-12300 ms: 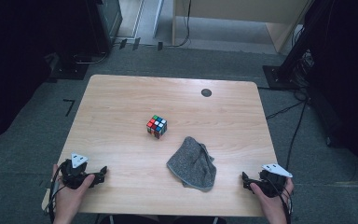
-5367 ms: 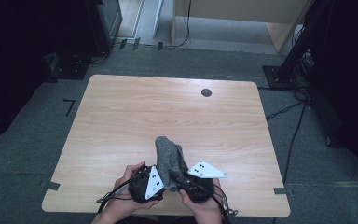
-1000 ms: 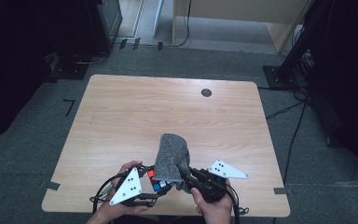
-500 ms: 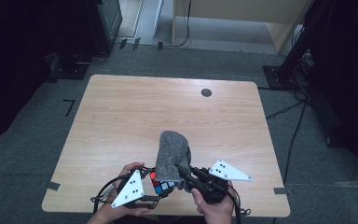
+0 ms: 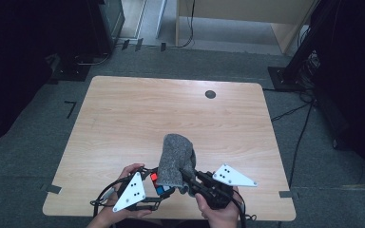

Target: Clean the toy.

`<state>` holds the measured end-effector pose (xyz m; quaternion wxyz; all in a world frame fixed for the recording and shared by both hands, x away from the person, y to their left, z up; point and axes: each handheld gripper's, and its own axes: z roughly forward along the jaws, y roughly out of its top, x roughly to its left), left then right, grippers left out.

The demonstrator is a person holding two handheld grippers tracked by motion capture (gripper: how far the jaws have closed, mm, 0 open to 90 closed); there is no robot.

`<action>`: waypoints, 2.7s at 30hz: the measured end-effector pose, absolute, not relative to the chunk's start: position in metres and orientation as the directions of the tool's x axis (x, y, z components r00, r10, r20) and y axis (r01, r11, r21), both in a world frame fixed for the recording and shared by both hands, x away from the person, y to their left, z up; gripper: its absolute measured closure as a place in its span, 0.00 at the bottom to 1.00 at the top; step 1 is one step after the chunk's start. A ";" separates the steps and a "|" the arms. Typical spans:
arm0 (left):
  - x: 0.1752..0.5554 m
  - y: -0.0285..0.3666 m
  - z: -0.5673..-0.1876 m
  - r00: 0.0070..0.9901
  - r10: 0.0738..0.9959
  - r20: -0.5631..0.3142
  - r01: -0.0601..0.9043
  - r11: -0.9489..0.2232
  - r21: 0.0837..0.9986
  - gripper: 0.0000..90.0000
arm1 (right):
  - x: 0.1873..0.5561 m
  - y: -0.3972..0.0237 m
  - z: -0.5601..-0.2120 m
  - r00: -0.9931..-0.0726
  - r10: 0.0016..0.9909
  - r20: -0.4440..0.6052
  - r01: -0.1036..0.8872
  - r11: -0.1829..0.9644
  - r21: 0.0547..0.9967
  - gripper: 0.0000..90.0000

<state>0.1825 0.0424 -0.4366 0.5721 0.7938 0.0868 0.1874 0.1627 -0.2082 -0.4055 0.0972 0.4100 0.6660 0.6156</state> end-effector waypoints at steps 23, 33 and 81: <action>0.188 0.053 -0.430 0.907 0.381 0.179 -0.063 -0.298 0.952 0.38 | 0.165 -0.208 -0.420 -0.565 0.741 0.363 0.487 -0.056 0.871 0.87; 0.187 0.053 -0.429 0.897 0.403 0.181 -0.056 -0.302 0.952 0.38 | 0.160 -0.200 -0.419 -0.576 0.745 0.337 0.457 -0.048 0.888 0.87; 0.184 0.042 -0.434 0.909 0.369 0.194 -0.059 -0.347 0.936 0.38 | 0.169 -0.206 -0.430 -0.563 0.750 0.348 0.502 -0.025 0.865 0.87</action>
